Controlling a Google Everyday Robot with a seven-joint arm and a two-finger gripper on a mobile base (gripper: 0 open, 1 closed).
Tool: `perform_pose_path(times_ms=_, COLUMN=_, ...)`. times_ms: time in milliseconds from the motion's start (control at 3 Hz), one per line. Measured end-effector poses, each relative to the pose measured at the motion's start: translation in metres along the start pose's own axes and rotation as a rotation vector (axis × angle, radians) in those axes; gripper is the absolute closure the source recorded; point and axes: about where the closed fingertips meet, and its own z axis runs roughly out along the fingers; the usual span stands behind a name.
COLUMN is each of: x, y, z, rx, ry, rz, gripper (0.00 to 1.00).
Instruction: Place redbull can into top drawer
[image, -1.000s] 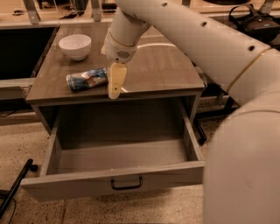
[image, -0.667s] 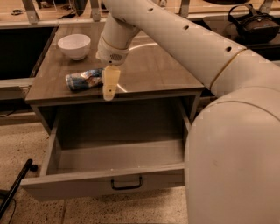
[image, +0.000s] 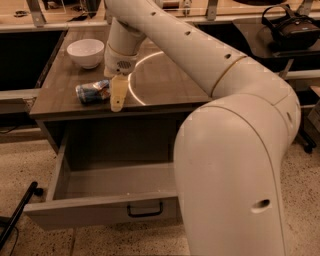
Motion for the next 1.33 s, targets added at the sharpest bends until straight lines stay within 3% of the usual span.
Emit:
perform_pose_path(times_ms=667, x=-0.009, y=-0.005, z=0.006, rx=-0.044, ry=0.013, rz=-0.014, gripper=0.66)
perform_pose_path(times_ms=1000, x=-0.014, y=0.007, z=-0.013, rx=-0.022, ry=-0.009, rz=-0.028, gripper=0.88)
perform_pose_path(times_ms=1333, x=-0.019, y=0.034, z=-0.04, rx=0.018, ry=-0.043, rz=-0.031, gripper=1.0)
